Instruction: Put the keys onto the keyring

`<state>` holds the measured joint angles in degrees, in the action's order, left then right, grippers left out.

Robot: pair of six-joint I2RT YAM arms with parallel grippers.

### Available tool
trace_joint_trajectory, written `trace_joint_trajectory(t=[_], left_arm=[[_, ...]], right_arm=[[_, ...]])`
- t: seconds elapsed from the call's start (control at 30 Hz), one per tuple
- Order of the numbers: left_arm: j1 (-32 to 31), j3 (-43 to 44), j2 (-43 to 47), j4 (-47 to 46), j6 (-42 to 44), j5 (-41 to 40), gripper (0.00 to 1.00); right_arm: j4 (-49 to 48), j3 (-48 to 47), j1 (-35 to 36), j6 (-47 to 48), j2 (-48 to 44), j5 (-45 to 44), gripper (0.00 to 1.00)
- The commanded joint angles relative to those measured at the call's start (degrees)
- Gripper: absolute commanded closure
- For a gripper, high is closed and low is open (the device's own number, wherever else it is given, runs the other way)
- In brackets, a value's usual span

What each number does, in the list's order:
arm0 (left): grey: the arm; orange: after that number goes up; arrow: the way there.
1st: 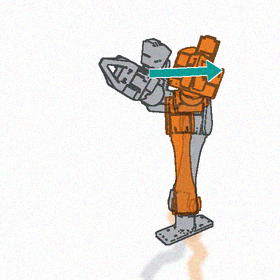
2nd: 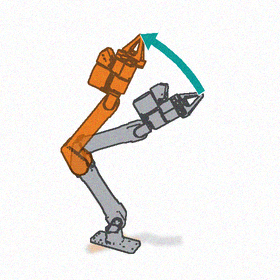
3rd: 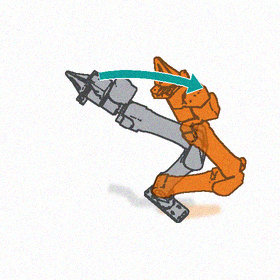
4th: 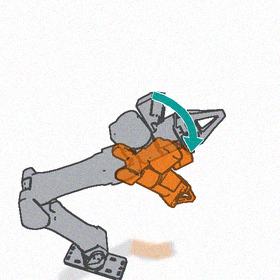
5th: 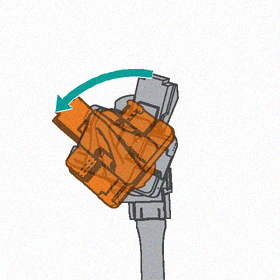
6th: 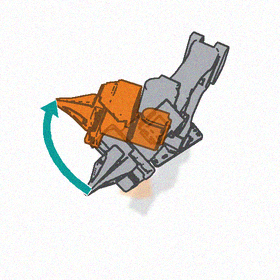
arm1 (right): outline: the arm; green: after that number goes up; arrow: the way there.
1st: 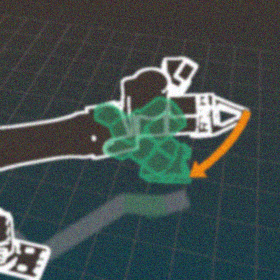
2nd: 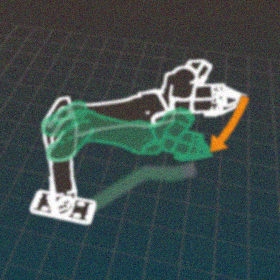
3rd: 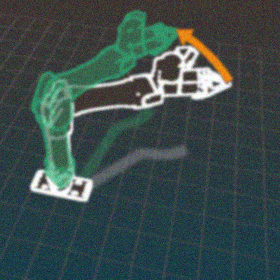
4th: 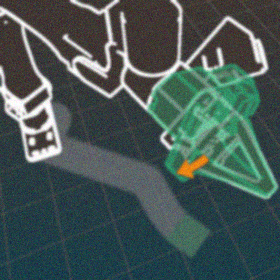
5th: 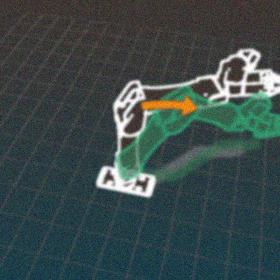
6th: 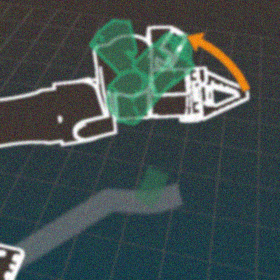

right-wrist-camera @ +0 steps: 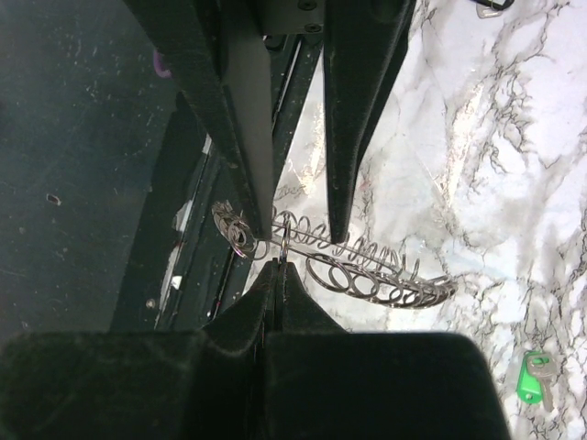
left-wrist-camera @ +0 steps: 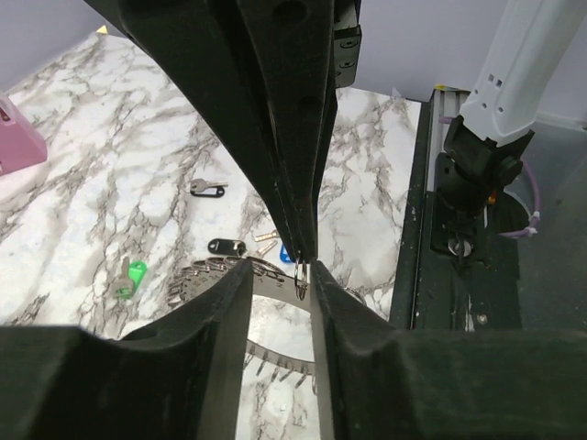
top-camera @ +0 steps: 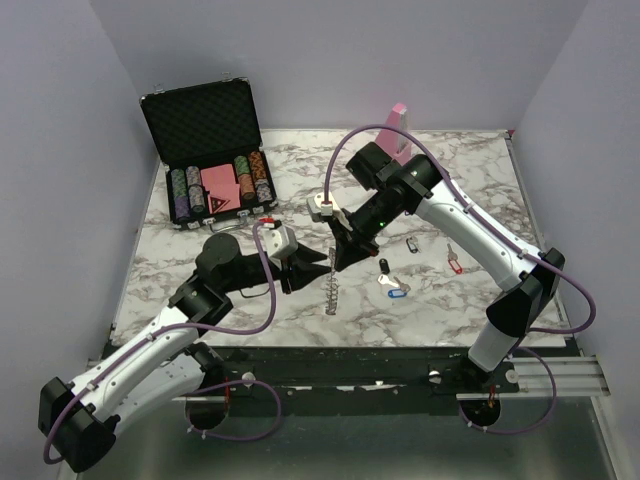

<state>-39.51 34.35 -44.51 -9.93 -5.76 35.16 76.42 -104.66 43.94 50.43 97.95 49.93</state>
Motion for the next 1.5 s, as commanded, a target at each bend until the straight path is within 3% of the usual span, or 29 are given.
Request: trace_joint_trajectory(t=[0.0,0.47,0.83,1.27,1.33,1.4,1.47], left_arm=[[-0.3,2.3,-0.8,2.0,0.7,1.7,0.66],[-0.2,3.4,-2.4,3.8,1.0,6.1,0.68],[-0.2,4.2,-3.4,3.7,0.7,7.6,0.83],[-0.3,4.0,-3.3,6.1,1.7,7.4,0.82],[-0.3,4.1,-3.2,5.9,1.7,7.6,0.85],[-0.2,4.1,-3.4,5.9,1.6,7.9,1.00],[-0.3,4.1,-3.4,6.2,1.5,8.1,1.00]], right_arm=[[4.9,-1.7,0.4,0.7,0.6,-0.2,0.99],[4.8,-1.5,0.4,0.7,0.4,0.0,0.99],[4.8,-1.2,0.4,0.8,0.0,-0.1,0.99],[4.8,-1.2,0.4,0.8,-0.1,0.1,0.99],[4.8,-1.2,0.4,0.7,-0.2,0.2,0.99],[4.8,-1.2,0.4,0.8,-0.1,0.3,0.99],[4.9,-1.1,0.4,0.8,-0.2,0.3,0.99]])
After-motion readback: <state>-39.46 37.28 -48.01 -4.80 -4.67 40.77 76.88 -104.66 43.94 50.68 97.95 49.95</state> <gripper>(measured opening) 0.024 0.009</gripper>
